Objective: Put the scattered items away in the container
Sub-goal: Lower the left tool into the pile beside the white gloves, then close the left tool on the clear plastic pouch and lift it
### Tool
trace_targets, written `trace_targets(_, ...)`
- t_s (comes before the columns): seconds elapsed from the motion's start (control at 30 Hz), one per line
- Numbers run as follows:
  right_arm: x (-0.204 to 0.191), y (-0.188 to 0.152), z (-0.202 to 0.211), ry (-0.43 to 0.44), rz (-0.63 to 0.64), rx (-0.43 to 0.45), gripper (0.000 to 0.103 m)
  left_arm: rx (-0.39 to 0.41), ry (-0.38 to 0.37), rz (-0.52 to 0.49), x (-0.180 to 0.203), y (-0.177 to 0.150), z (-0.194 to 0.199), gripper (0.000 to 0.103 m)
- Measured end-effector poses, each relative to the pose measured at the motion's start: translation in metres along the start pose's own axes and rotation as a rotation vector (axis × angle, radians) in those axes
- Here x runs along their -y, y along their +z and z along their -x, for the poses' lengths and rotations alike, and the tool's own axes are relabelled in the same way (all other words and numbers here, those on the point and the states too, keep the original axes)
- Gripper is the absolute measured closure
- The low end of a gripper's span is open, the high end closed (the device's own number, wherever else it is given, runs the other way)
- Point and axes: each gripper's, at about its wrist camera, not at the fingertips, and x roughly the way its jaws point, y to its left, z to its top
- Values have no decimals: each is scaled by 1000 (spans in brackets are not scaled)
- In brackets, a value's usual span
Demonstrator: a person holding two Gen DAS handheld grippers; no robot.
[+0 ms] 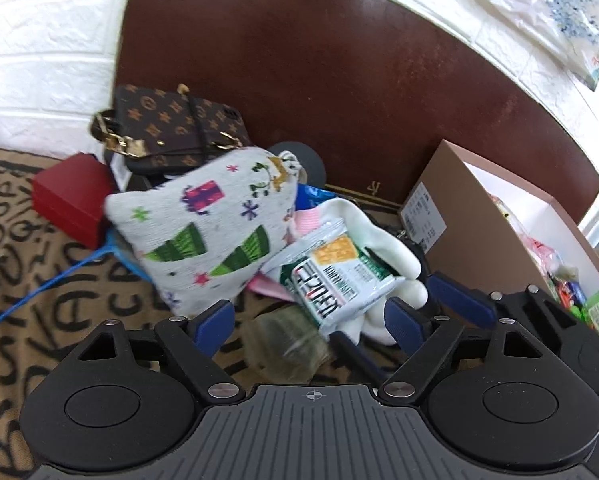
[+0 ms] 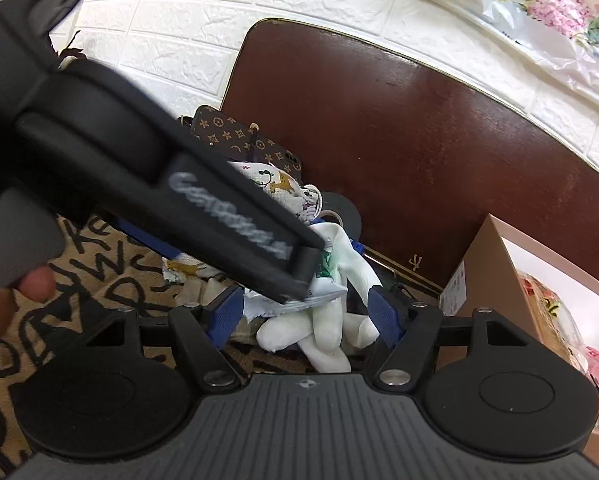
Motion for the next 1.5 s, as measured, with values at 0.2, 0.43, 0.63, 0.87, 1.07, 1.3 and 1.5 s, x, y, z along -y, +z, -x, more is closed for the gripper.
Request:
trace_targets(0.2, 2, 1, -14, 23, -8, -3, 38, -38, -13, 42, -3, 8, -25, 13)
trace_targets(0.43, 7, -1, -19, 30, -43, -22, 52, -68, -63, 46, -4, 7, -34, 37)
trace_targets(0.63, 13, -4, -14, 48, -68, -33, 51, -56, -47, 12, 3, 5, -28, 27)
trace_targets(0.87, 6, -2, -10, 42, -52, 9, 29, -57, -44, 92, -11, 15, -33, 14)
trace_targets(1.07, -1, -9, -22, 63, -40, -49, 40, -108, -59, 77, -10, 11, -53, 22)
trace_targets(1.3, 3, -9, -7, 96, -83, -71, 41, -108, -66, -1, 4, 4, -37, 38)
trace_targets(1.5, 1, -18, 32, 139, -129, -93, 42, -129, -53, -46, 21, -23, -8, 38)
